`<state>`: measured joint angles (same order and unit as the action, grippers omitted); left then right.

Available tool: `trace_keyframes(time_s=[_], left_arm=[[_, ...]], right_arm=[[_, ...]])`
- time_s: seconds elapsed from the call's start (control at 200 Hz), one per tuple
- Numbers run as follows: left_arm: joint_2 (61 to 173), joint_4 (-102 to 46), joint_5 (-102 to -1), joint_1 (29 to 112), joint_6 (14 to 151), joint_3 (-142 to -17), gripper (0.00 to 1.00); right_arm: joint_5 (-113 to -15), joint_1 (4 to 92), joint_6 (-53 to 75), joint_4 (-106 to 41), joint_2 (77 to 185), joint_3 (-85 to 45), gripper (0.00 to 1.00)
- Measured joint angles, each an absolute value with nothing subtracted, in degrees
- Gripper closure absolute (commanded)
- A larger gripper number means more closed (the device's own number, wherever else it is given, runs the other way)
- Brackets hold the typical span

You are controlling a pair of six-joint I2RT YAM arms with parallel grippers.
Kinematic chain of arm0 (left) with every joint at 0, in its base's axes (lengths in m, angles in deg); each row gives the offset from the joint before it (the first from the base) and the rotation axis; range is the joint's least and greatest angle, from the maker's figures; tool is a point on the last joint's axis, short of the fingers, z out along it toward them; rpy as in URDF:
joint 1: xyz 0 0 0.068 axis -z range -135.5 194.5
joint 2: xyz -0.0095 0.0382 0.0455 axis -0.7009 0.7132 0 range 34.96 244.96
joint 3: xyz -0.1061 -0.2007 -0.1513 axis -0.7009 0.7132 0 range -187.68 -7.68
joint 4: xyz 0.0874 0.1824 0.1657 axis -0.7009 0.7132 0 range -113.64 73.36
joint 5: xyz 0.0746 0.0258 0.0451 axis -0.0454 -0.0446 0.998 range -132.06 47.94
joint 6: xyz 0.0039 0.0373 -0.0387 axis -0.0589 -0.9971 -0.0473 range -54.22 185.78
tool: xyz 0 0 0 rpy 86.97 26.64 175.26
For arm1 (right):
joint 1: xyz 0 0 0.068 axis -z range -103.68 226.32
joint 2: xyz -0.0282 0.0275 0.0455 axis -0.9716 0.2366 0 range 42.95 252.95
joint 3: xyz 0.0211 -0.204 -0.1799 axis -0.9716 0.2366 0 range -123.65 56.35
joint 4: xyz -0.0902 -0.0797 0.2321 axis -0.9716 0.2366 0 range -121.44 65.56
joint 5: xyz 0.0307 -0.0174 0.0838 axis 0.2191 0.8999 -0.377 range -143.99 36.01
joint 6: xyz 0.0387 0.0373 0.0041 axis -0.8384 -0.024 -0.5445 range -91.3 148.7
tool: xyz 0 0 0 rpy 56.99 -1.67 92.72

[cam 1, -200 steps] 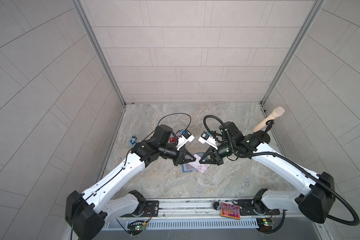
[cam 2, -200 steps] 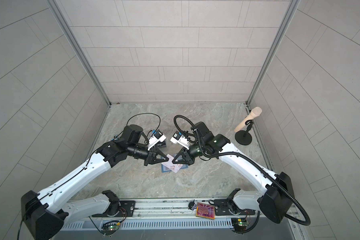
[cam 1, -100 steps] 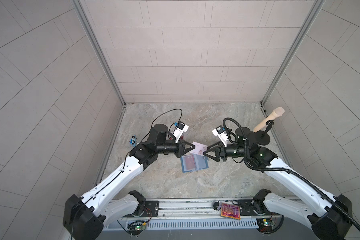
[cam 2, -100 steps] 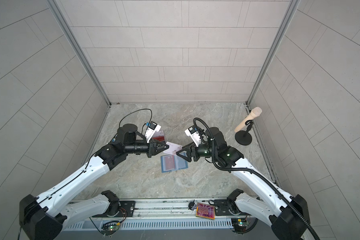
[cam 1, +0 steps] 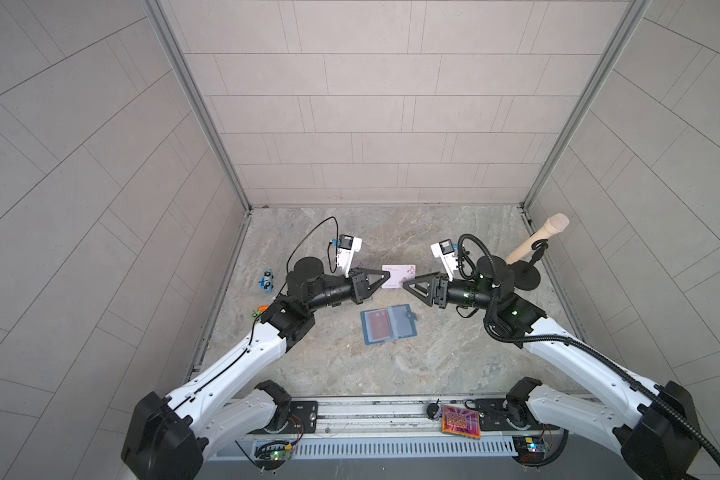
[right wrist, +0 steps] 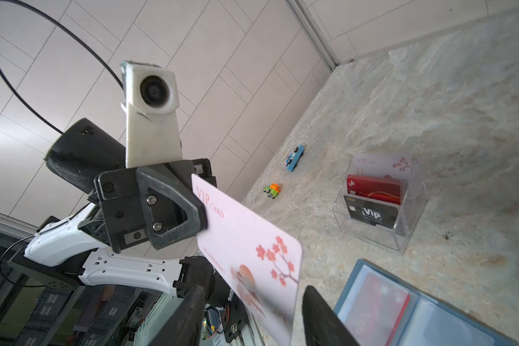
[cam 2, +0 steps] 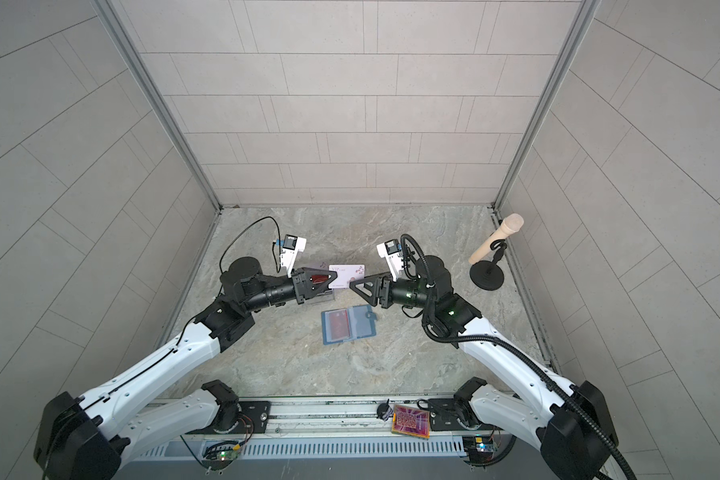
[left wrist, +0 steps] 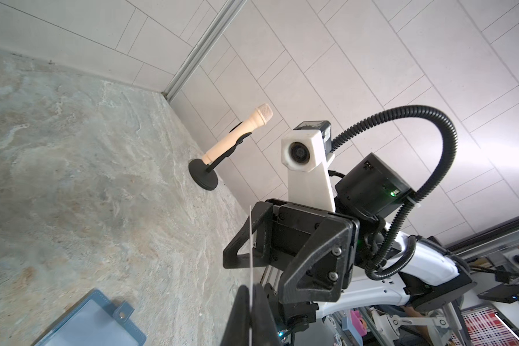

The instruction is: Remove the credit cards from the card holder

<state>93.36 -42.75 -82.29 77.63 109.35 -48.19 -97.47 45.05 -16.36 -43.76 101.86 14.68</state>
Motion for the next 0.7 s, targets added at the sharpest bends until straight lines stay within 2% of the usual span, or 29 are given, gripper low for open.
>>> trace_keyframes(time_s=[0.566, 0.701], left_arm=[[93.36, -51.71, -82.51, 77.63, 114.83, -45.91, 1.0], [93.36, -52.13, -82.95, 77.63, 114.79, -45.67, 0.9]], right_arm=[[-96.16, 45.03, -20.68, -46.82, 101.05, 14.68, 0.81], [-95.79, 45.01, -20.71, -46.07, 99.54, 14.68, 0.9]])
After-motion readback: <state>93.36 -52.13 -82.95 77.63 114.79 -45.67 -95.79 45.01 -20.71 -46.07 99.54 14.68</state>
